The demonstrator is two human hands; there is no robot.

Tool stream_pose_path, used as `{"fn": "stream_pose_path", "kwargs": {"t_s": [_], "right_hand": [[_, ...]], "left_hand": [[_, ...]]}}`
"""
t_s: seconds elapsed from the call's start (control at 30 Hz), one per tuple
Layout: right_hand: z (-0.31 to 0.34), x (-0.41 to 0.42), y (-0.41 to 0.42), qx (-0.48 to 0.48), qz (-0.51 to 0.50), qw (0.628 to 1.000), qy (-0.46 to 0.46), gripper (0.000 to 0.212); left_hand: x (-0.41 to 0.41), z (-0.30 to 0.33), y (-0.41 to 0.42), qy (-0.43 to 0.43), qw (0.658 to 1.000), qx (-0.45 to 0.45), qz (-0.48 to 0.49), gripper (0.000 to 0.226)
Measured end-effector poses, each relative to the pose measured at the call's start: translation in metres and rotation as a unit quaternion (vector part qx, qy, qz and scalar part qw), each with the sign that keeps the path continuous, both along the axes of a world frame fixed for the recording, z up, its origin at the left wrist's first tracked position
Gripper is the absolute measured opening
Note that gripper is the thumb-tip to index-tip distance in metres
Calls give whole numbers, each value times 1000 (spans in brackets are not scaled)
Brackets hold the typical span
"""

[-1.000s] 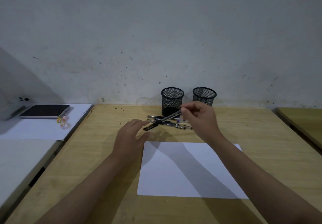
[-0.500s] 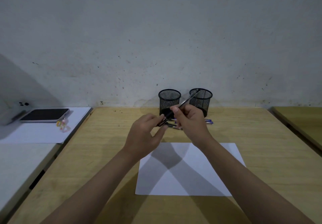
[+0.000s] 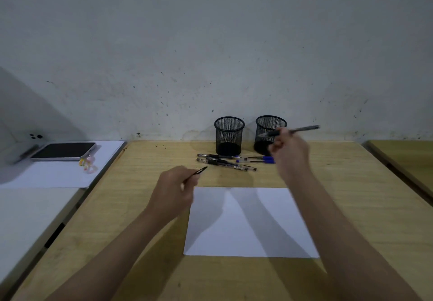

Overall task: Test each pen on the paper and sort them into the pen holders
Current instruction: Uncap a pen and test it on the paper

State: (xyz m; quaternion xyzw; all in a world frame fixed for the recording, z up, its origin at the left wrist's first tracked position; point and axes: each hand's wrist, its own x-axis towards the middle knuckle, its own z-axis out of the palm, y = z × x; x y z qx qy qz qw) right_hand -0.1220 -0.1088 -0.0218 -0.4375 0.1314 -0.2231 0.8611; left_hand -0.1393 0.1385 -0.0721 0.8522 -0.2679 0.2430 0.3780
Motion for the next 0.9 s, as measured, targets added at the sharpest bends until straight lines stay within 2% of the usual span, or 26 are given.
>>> {"fn": "stream_pose_path", "kwargs": {"t_s": [0.07, 0.17, 0.3, 0.47, 0.63, 0.8, 0.9], "right_hand": [[2, -2, -29, -68, -27, 997, -5, 22], [-12, -11, -25, -169, -9, 986, 0, 18], [-24, -20, 2, -175, 15, 984, 2, 15], [-31, -26, 14, -237, 10, 971, 3, 12], [-36, -25, 28, -273, 12, 962, 20, 14], [-44, -21, 49, -220, 54, 973, 49, 16], [-50, -18, 68, -203, 92, 972, 73, 22]], "left_hand": [[1, -12, 23, 47, 997, 9, 54, 10], [16, -22, 34, 103, 986, 26, 127, 22], [37, -26, 23, 139, 977, 2, 160, 25], [49, -34, 12, 192, 971, -16, 144, 23], [50, -38, 14, 223, 966, -20, 127, 35], [30, -28, 18, 205, 969, -95, 96, 25], [10, -28, 24, 191, 981, -27, 16, 27]]}}
